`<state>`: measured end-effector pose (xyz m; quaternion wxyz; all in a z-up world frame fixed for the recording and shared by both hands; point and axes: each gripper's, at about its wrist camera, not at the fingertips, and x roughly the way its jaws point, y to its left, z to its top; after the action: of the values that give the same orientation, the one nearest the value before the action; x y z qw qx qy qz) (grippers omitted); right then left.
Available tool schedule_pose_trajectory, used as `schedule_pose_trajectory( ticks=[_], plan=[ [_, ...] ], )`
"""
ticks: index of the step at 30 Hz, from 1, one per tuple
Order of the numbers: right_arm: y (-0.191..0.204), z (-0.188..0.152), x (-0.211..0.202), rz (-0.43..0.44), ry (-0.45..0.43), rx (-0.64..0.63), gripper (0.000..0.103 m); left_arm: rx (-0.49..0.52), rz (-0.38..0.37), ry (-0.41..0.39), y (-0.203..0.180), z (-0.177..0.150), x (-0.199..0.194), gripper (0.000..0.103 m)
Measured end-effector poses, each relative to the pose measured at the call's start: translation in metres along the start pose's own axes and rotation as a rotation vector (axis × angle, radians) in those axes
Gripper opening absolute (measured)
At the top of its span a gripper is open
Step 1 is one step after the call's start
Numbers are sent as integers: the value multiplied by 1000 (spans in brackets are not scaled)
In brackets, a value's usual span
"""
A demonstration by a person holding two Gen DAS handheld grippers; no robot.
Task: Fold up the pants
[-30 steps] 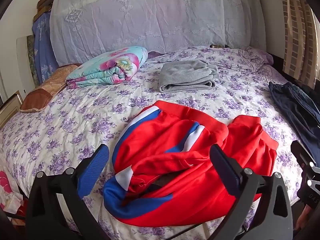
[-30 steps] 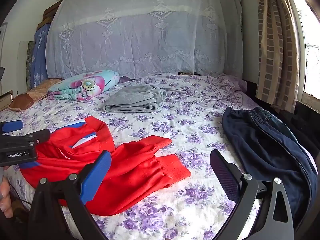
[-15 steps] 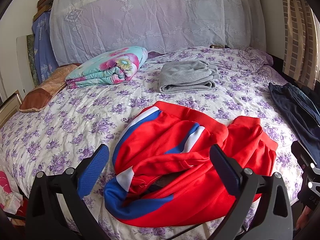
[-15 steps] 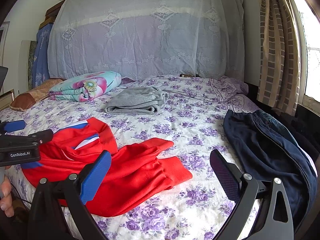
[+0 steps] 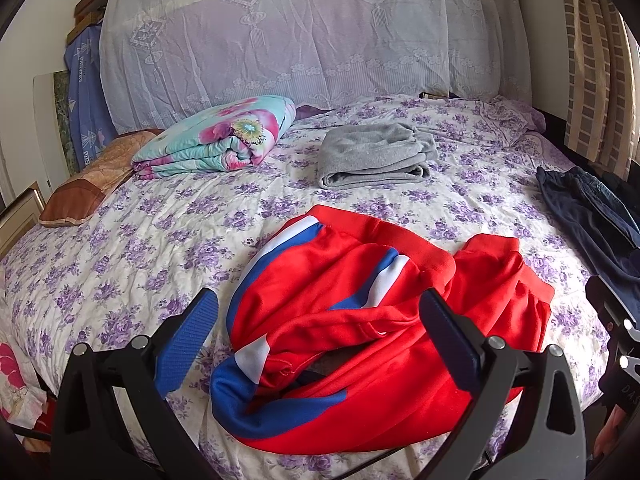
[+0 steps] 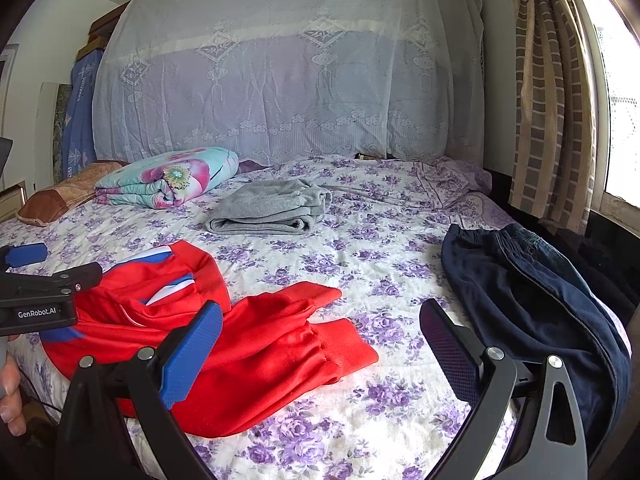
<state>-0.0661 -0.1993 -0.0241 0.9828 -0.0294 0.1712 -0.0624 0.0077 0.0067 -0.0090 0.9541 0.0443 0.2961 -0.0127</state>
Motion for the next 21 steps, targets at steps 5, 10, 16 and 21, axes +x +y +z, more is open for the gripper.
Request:
schedule_pose_trajectory(
  ticks=[5, 10, 16, 21],
  plan=[
    [-1, 1, 0, 3, 2, -1, 99, -1, 0, 0, 0, 0, 0, 98],
    [0, -1, 1, 6, 7, -1, 99, 0, 0, -1, 0, -1, 0, 98],
    [0, -2, 1, 5, 7, 0, 99, 1, 1, -1, 0, 0, 0, 98],
    [1, -2, 2, 5, 7, -1, 99, -1, 0, 0, 1, -1, 0, 98]
  ],
)
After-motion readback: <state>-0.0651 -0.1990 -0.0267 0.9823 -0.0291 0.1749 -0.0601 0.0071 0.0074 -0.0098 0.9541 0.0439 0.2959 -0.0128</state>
